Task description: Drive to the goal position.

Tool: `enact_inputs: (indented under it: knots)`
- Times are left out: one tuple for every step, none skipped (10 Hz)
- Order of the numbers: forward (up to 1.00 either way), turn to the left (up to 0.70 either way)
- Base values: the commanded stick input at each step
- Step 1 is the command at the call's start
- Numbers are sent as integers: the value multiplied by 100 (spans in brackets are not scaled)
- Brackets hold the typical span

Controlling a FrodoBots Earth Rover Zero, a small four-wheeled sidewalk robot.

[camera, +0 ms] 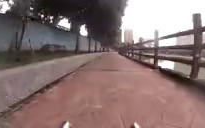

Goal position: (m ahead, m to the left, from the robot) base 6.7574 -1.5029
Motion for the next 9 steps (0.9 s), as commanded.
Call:
enact_inputs:
  knots:
    - [70,0]
    - [70,0]
    - [70,0]
    - [70,0]
    - [70,0]
    - [70,-3]
    - [70,-29]
    - [70,-35]
    - [70,-28]
